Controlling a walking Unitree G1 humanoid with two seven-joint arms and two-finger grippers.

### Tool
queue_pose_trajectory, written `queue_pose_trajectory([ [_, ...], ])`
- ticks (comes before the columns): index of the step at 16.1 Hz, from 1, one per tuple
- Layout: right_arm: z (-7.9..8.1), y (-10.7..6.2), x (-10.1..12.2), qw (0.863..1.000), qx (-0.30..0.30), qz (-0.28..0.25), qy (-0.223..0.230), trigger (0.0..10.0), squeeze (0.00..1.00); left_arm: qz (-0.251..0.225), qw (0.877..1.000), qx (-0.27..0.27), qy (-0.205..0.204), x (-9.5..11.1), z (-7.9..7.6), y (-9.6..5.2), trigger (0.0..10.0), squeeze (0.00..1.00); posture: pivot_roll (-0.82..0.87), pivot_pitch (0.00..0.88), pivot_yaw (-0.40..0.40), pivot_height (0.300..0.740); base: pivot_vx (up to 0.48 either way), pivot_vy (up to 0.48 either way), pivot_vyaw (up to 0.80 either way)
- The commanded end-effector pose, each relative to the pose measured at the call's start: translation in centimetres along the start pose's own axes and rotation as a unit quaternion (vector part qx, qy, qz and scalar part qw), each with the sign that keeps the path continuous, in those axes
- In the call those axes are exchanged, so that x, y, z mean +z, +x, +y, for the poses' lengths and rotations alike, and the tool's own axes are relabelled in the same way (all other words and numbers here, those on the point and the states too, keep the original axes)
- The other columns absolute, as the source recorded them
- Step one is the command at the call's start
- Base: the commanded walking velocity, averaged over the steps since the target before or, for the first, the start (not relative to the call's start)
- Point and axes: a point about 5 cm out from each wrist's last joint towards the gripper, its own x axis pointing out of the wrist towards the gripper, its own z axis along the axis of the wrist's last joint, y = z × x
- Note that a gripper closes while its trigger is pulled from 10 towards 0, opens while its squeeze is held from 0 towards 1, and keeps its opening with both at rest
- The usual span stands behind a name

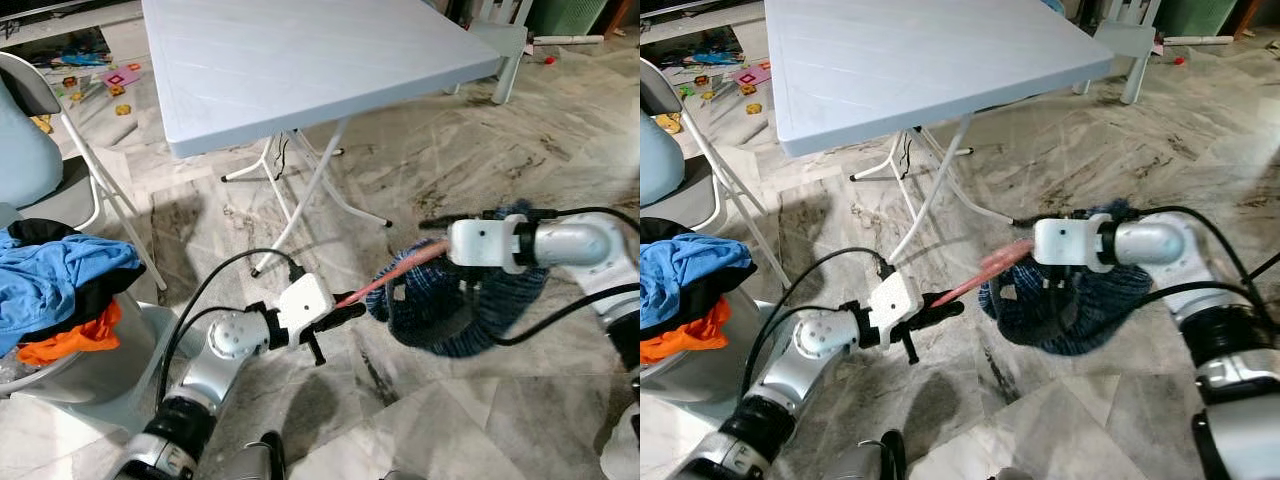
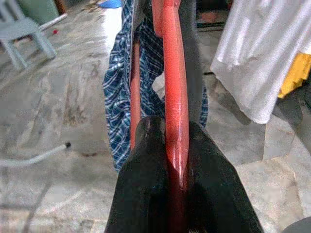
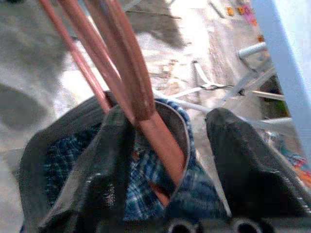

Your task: Hang hanger

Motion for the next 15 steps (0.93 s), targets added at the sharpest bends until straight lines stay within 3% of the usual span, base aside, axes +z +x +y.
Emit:
queue_pose_trajectory([
  [1, -0.4, 0.2, 0.4, 1.0, -0.012, -0.005, -0.015, 10.0, 1.0, -0.009, 1.0, 0.009, -0.004, 0.3, 0.0, 0.0, 0.0, 0.0, -0.09, 0.142, 0.019, 0.74, 0.0, 0.0, 0.0],
  [7, -0.1, 0.3, -0.3, 0.999, -0.012, 0.013, -0.032, 10.0, 1.0, 0.007, 0.992, 0.106, -0.068, -0.9, 1.5, -0.9, 0.0, 0.0, -0.1, 0.14, 0.007, 0.74, 0.0, 0.0, 0.0],
  [10, -0.7, 0.4, -0.8, 0.997, -0.037, 0.043, -0.047, 10.0, 1.0, 0.002, 0.989, 0.127, -0.072, -0.7, 1.7, -0.8, 0.0, 0.0, -0.1, 0.137, 0.001, 0.74, 0.0, 0.0, 0.0],
  [12, -1.1, 0.7, -1.5, 0.993, -0.093, 0.069, -0.013, 10.0, 1.0, -0.008, 0.988, 0.135, -0.079, -0.3, 1.9, -0.7, 0.0, 0.0, -0.1, 0.136, -0.004, 0.74, 0.0, 0.0, 0.0],
  [15, 1.2, 2.0, -2.0, 0.99, -0.114, 0.064, 0.05, 10.0, 1.0, -0.019, 0.988, 0.132, -0.083, 0.1, 1.6, -0.4, 0.0, 0.0, -0.1, 0.139, -0.006, 0.74, 0.0, 0.0, 0.0],
])
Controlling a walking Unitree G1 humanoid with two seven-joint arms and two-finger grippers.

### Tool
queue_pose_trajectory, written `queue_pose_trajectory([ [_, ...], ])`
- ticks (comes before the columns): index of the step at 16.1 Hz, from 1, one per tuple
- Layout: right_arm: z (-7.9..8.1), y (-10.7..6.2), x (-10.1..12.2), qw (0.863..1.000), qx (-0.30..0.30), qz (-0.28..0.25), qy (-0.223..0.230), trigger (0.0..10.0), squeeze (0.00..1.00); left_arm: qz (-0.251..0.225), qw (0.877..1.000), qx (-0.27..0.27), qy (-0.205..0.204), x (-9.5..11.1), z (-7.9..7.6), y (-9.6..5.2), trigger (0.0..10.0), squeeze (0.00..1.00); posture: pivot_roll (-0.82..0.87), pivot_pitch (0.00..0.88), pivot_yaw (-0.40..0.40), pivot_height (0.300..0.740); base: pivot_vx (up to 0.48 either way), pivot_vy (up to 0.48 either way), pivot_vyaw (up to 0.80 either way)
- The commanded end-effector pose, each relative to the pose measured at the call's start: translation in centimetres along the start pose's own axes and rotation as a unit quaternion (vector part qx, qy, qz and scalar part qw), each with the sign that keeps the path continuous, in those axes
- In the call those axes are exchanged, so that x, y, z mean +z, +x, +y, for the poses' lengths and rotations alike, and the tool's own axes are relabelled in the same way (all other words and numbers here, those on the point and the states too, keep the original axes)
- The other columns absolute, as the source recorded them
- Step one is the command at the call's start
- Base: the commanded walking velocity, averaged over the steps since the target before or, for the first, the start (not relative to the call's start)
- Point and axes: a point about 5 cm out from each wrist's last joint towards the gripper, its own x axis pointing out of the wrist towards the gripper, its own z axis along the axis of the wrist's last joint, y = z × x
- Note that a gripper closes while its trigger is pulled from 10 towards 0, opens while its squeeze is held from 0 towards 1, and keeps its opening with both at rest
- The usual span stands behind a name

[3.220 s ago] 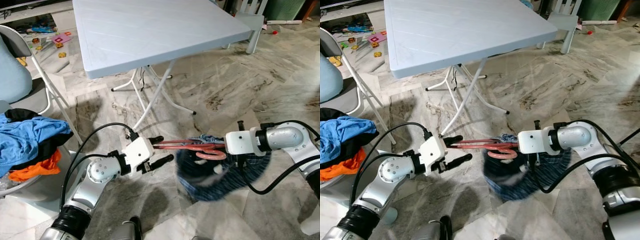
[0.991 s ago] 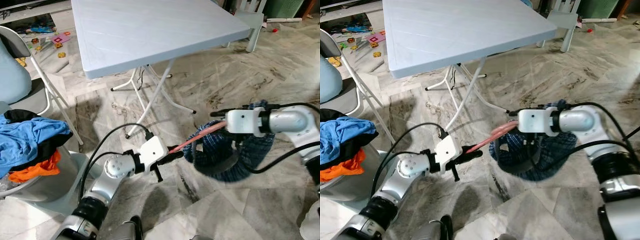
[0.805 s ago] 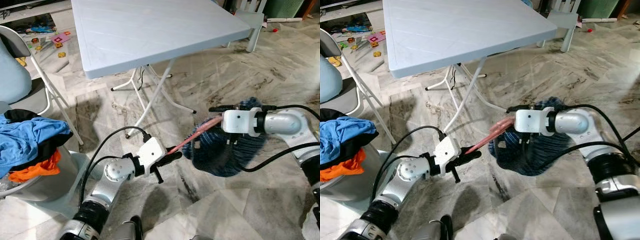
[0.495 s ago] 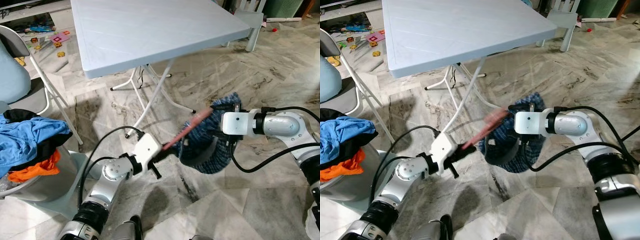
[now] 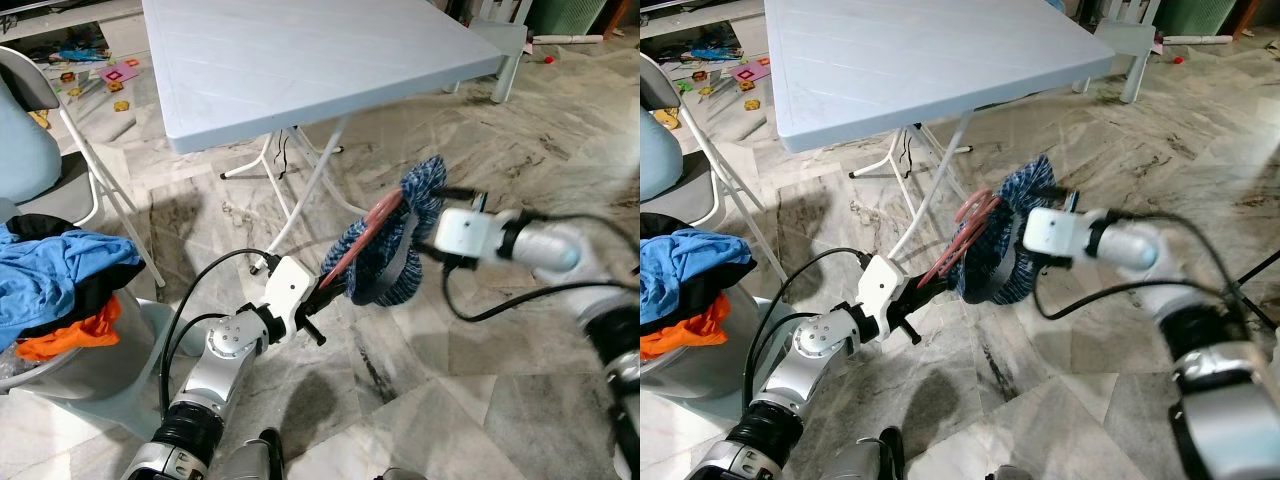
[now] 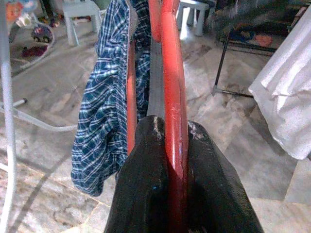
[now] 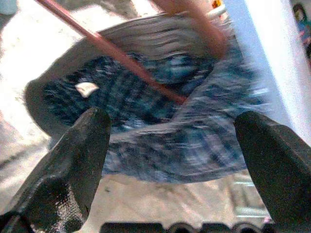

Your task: Hang hanger

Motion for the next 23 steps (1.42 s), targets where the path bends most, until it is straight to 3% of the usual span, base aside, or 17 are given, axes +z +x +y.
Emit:
queue_pose_trajectory([
  [1, 0.9, 0.1, -0.3, 1.0, -0.008, 0.006, 0.024, 10.0, 1.0, -0.017, 1.0, 0.006, -0.005, 0.7, 0.0, 0.0, 0.0, 0.0, -0.1, 0.146, -0.002, 0.74, 0.0, 0.0, 0.0],
  [2, 1.7, 0.5, -0.2, 0.998, -0.028, 0.009, 0.052, 10.0, 1.0, -0.022, 1.0, 0.004, -0.008, 0.9, -0.2, 0.0, 0.0, 0.0, -0.1, 0.15, 0.005, 0.74, 0.0, 0.0, 0.0],
  [4, 3.4, 1.2, 0.0, 0.99, -0.069, 0.014, 0.121, 10.0, 0.89, -0.031, 0.999, -0.004, -0.016, 1.3, -0.6, 0.2, 0.0, 0.0, -0.09, 0.151, 0.012, 0.74, 0.0, 0.0, 0.0],
  [5, 3.7, 1.3, 0.0, 0.985, -0.088, 0.02, 0.148, 10.0, 0.36, -0.031, 0.999, -0.005, -0.014, 1.4, -0.6, 0.1, 0.0, 0.0, -0.09, 0.153, 0.016, 0.74, 0.0, 0.0, 0.0],
  [7, 4.3, 1.7, -0.2, 0.967, -0.129, 0.041, 0.218, 10.0, 0.0, -0.025, 1.0, -0.012, -0.012, 1.4, -0.6, 0.0, 0.0, 0.0, -0.09, 0.155, 0.02, 0.74, 0.0, 0.0, 0.0],
  [10, 3.2, 1.6, -0.3, 0.942, -0.201, 0.056, 0.262, 10.0, 0.0, -0.026, 1.0, -0.01, -0.011, 1.6, -0.5, 0.0, 0.0, 0.0, -0.08, 0.154, 0.021, 0.74, 0.0, 0.0, 0.0],
  [13, 3.3, 1.9, 1.4, 0.946, -0.154, 0.005, 0.284, 10.0, 0.0, -0.019, 1.0, 0.001, -0.008, 1.4, -0.3, -0.3, 0.0, 0.0, -0.08, 0.151, 0.017, 0.74, 0.0, 0.0, 0.0],
  [15, 4.3, 1.7, 3.0, 0.961, -0.085, -0.044, 0.259, 10.0, 0.0, -0.016, 1.0, 0.006, -0.007, 1.3, -0.2, -0.3, 0.0, 0.0, -0.08, 0.151, 0.017, 0.74, 0.0, 0.0, 0.0],
  [16, 4.2, 1.6, 2.3, 0.968, -0.105, -0.012, 0.227, 10.0, 0.0, -0.017, 1.0, 0.0, -0.009, 1.4, -0.4, -0.1, 0.0, 0.0, -0.09, 0.15, 0.014, 0.74, 0.0, 0.0, 0.0],
  [18, 3.8, 1.6, 1.9, 0.965, -0.134, 0.005, 0.227, 10.0, 0.0, -0.022, 1.0, -0.015, -0.008, 1.6, -1.0, 0.2, 0.0, 0.0, -0.09, 0.15, 0.015, 0.74, 0.0, 0.0, 0.0],
  [20, 3.3, 1.9, 2.0, 0.971, -0.172, 0.028, 0.163, 10.0, 0.0, -0.024, 1.0, -0.02, -0.006, 1.7, -1.5, 0.4, 0.0, 0.0, -0.08, 0.147, 0.012, 0.74, 0.0, 0.0, 0.0],
  [23, 3.0, 2.2, 1.7, 0.962, -0.197, 0.048, 0.18, 10.0, 0.0, -0.026, 0.999, -0.028, -0.004, 1.7, -2.0, 0.4, 0.0, 0.0, -0.09, 0.145, 0.007, 0.74, 0.0, 0.0, 0.0],
])
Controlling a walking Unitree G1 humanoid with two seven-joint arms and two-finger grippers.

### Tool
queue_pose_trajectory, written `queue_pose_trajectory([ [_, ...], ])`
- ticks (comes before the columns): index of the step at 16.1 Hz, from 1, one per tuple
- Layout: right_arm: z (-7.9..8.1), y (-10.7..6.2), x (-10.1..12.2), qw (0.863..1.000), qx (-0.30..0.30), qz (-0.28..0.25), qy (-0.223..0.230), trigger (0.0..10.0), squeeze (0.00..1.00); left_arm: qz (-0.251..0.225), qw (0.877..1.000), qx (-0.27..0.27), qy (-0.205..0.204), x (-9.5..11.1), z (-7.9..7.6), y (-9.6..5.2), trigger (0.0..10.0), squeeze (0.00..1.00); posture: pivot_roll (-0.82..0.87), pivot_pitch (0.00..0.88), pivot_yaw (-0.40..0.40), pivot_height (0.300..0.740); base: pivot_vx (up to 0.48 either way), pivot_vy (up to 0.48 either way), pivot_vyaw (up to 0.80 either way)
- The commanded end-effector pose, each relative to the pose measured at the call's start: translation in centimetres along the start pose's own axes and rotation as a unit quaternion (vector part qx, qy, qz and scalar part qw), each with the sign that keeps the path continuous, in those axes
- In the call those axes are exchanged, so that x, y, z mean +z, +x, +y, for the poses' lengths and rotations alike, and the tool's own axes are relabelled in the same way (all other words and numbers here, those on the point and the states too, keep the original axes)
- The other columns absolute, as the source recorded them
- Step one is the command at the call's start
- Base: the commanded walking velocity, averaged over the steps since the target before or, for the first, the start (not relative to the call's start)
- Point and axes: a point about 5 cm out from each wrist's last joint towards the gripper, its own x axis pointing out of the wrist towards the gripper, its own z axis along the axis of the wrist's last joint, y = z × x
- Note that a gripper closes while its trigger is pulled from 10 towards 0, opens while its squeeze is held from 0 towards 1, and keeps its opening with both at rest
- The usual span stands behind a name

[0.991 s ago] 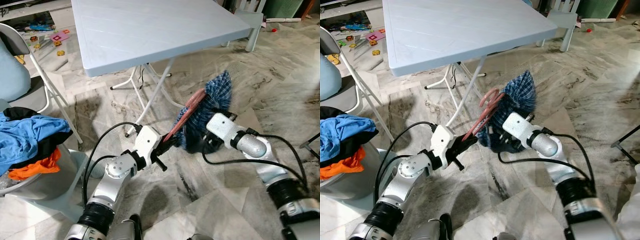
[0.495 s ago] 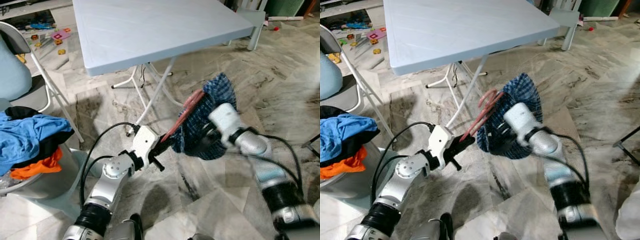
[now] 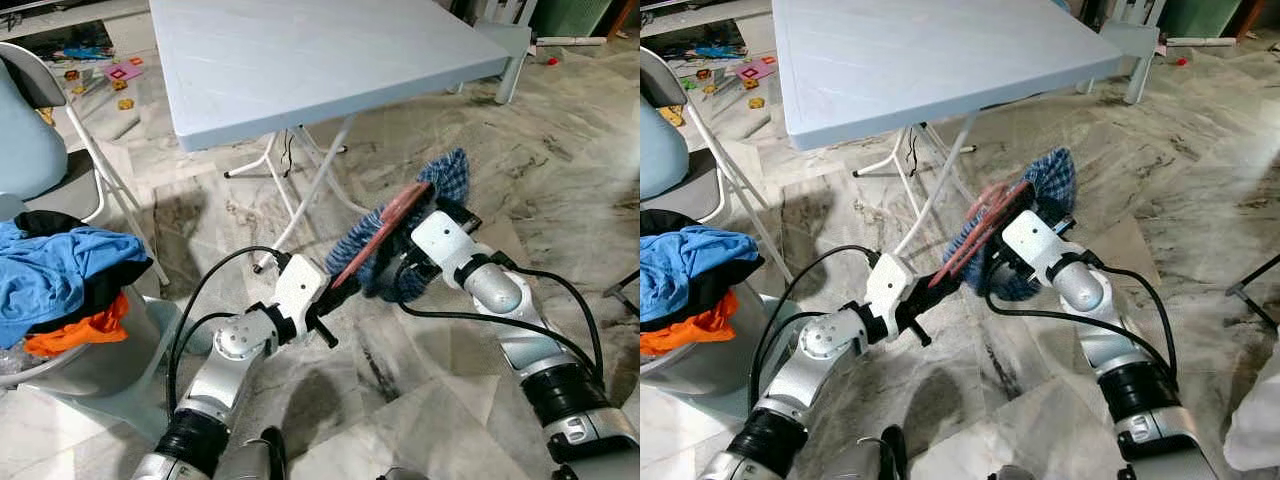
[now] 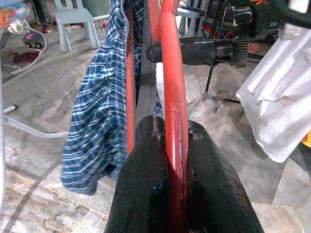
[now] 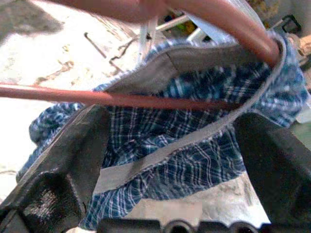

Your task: Hang hanger

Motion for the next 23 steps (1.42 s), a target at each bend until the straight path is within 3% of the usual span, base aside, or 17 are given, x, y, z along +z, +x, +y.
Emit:
queue_pose_trajectory([
  [1, -0.1, 0.6, 0.1, 1.0, -0.012, 0.008, 0.001, 10.0, 0.0, -0.014, 1.0, -0.015, 0.004, 0.5, -0.8, 0.2, 0.0, 0.0, -0.09, 0.144, 0.005, 0.74, 0.0, 0.0, 0.0],
  [5, -0.7, 0.9, 0.1, 0.999, -0.032, 0.003, -0.04, 10.0, 0.0, -0.021, 0.999, -0.04, 0.007, 0.8, -1.9, 0.4, 0.0, 0.0, -0.08, 0.14, -0.002, 0.74, 0.0, 0.0, 0.0],
  [9, -2.7, 0.6, -1.1, 0.996, -0.073, 0.028, -0.054, 10.0, 0.0, -0.016, 0.999, -0.039, 0.013, 0.6, -1.8, 0.0, 0.0, 0.0, -0.08, 0.14, -0.003, 0.74, 0.0, 0.0, 0.0],
  [12, -3.2, 0.1, -1.2, 0.997, -0.072, 0.016, -0.031, 10.0, 0.0, -0.01, 0.999, -0.031, 0.016, 0.5, -1.4, -0.2, 0.0, 0.0, -0.09, 0.14, 0.0, 0.74, 0.0, 0.0, 0.0],
  [15, -2.4, -0.8, -1.5, 0.999, -0.029, -0.015, 0.029, 10.0, 0.0, -0.008, 1.0, -0.015, 0.016, 0.5, -0.8, -0.2, 0.0, 0.0, -0.09, 0.14, 0.002, 0.74, 0.0, 0.0, 0.0],
  [16, -2.1, -1.3, -1.9, 0.999, -0.009, -0.018, 0.049, 10.0, 0.0, -0.008, 1.0, -0.012, 0.015, 0.5, -0.7, -0.2, 0.0, 0.0, -0.09, 0.14, 0.002, 0.74, 0.0, 0.0, 0.0],
  [17, -1.0, -2.1, -1.9, 0.995, 0.052, -0.04, 0.081, 10.0, 0.0, -0.008, 1.0, -0.006, 0.014, 0.4, -0.6, -0.2, 0.0, 0.0, -0.09, 0.143, 0.006, 0.74, 0.0, 0.0, 0.0],
  [19, -0.6, -3.2, -2.3, 0.989, 0.113, -0.046, 0.083, 10.0, 0.0, -0.007, 1.0, 0.002, 0.015, 0.4, -0.2, -0.3, 0.0, 0.0, -0.09, 0.144, 0.007, 0.74, 0.0, 0.0, 0.0],
  [21, -1.4, -3.3, -2.9, 0.991, 0.105, -0.03, 0.072, 10.0, 0.0, -0.008, 1.0, 0.001, 0.016, 0.5, -0.1, -0.4, 0.0, 0.0, -0.09, 0.147, 0.01, 0.74, 0.0, 0.0, 0.0],
  [22, -2.7, -2.9, -3.6, 0.997, 0.059, -0.005, 0.051, 10.0, 0.0, -0.011, 1.0, -0.002, 0.017, 0.7, -0.2, -0.4, 0.0, 0.0, -0.09, 0.148, 0.011, 0.74, 0.0, 0.0, 0.0],
  [23, -3.1, -2.5, -3.5, 0.998, 0.032, -0.001, 0.06, 10.0, 0.0, -0.015, 1.0, -0.007, 0.018, 1.0, -0.4, -0.5, 0.0, 0.0, -0.09, 0.149, 0.011, 0.74, 0.0, 0.0, 0.0],
])
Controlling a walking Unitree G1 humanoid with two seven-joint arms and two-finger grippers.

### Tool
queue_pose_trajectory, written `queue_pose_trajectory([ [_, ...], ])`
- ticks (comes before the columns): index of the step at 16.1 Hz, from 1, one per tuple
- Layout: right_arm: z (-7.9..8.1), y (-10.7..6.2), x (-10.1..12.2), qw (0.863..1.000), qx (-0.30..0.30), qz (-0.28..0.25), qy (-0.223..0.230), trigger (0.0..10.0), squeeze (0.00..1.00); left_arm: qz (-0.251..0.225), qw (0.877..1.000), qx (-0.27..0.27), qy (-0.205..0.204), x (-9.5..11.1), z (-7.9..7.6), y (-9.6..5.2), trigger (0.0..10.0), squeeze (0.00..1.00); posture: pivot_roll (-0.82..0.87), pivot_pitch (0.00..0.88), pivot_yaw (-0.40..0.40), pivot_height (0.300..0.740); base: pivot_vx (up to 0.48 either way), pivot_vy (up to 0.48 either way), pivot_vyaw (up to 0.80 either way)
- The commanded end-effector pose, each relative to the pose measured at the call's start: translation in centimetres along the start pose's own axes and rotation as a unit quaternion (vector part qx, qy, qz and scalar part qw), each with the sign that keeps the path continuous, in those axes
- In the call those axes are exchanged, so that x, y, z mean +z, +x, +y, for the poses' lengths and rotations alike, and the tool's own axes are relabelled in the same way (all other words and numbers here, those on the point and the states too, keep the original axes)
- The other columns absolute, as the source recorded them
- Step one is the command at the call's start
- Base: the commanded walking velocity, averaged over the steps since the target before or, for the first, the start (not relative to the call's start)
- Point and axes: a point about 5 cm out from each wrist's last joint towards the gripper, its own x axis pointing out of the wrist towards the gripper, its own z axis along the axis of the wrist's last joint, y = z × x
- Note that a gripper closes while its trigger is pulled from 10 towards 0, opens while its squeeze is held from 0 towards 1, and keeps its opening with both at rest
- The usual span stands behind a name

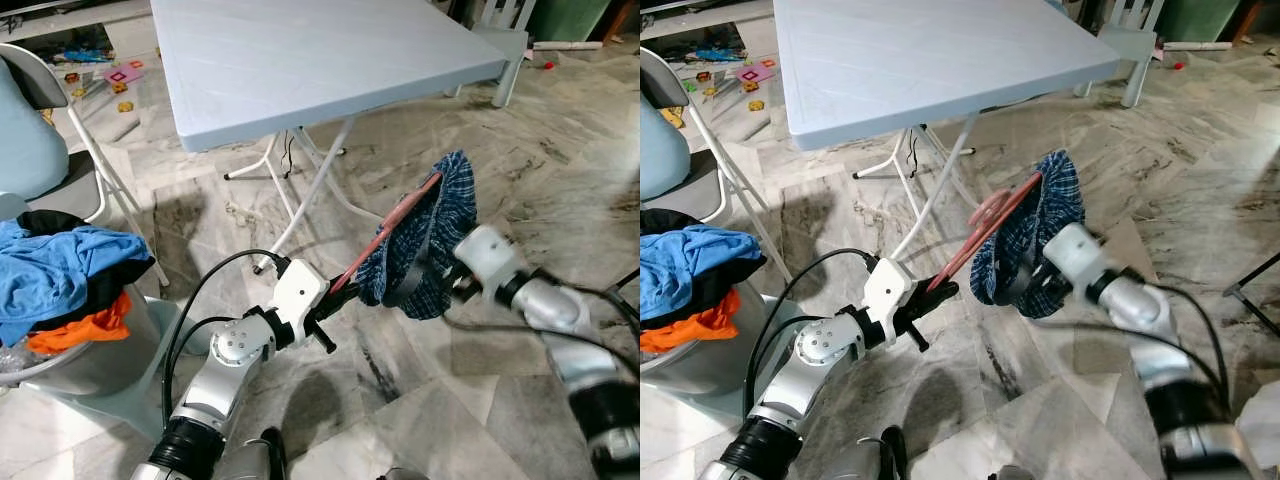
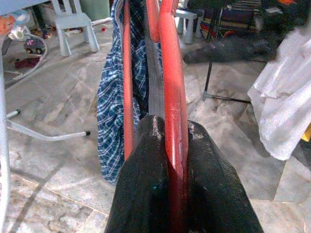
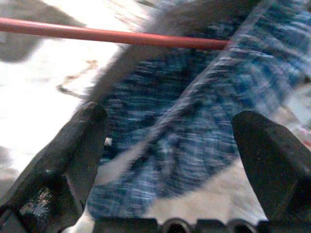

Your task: Hang hanger

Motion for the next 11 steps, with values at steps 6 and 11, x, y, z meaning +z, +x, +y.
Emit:
queue_pose_trajectory([
  [6, 1.7, 1.9, 1.4, 1.0, 0.0, -0.019, 0.01, 10.0, 0.0, -0.039, 0.999, -0.03, 0.009, 2.1, -1.3, 0.1, 0.0, 0.0, -0.07, 0.154, 0.003, 0.74, 0.0, 0.0, 0.0],
  [11, -0.2, 2.7, 0.9, 0.994, -0.096, 0.029, -0.036, 10.0, 0.0, -0.045, 0.998, -0.045, 0.017, 2.9, -1.7, -0.1, 0.0, 0.0, -0.06, 0.153, 0.003, 0.74, 0.0, 0.0, 0.0],
])
